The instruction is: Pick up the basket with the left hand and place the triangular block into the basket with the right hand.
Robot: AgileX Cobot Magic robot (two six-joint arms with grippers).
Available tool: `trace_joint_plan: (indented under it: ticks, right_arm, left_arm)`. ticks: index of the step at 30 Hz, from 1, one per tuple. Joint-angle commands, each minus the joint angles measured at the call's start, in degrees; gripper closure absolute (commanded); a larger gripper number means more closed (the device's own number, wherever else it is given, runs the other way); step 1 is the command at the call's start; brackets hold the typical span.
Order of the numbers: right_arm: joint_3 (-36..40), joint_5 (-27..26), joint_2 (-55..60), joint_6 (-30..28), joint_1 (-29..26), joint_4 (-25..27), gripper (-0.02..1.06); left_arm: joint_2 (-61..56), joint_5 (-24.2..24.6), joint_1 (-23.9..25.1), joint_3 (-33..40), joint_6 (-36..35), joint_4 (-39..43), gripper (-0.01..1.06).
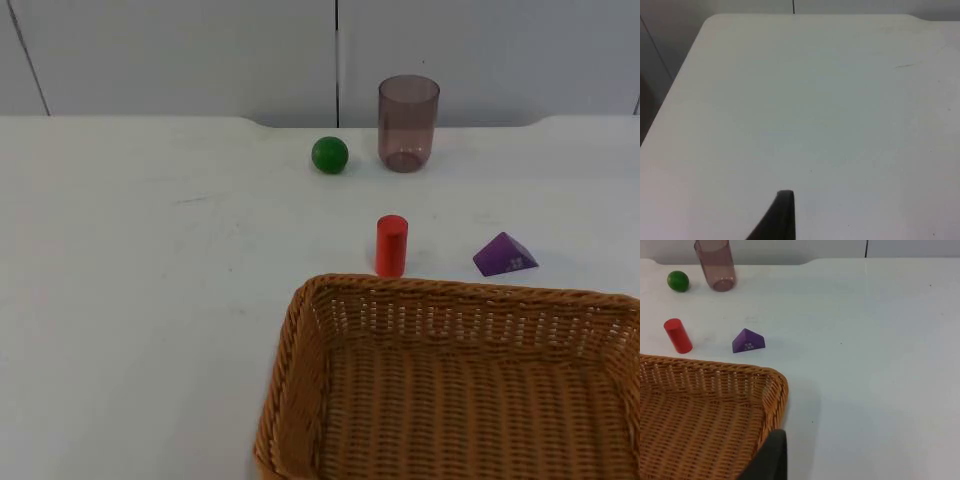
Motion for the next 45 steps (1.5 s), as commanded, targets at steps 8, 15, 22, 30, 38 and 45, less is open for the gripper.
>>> trace_joint_plan:
  ticks: [8, 15, 22, 30, 38, 45]
  right_arm:
    - [-6.0, -3.5, 12.5, -0.7, -0.3, 0.3, -0.01]
    - [-11.9, -7.0, 27.2, -0.7, -0.3, 0.3, -0.01]
    - [-14.1, -10.5, 39.4, -0.7, -0.3, 0.0, -0.01]
    - [-14.1, -14.3, 50.1, -0.7, -0.3, -0.1, -0.01]
    - [-14.1, -14.5, 54.3, -0.7, -0.3, 0.1, -0.01]
    - [-14.1, -14.3, 54.3, -0.7, -0.3, 0.0, -0.01]
  left_arm:
    - [10.1, -3.5, 0.2, -2.7, -0.4, -2.5, 0.0]
    - [26.2, -7.2, 0.2, -6.1, -0.4, -4.1, 0.0]
    - [37.0, -10.8, 0.2, -8.6, -0.4, -5.3, 0.0]
    - [46.0, -13.4, 0.2, -8.8, -0.4, -6.8, 0.0]
    - [51.6, -14.2, 0.2, -8.8, 3.0, -10.1, 0.0]
    - [56.2, -14.1, 0.1, -8.8, 11.0, -20.0, 0.0]
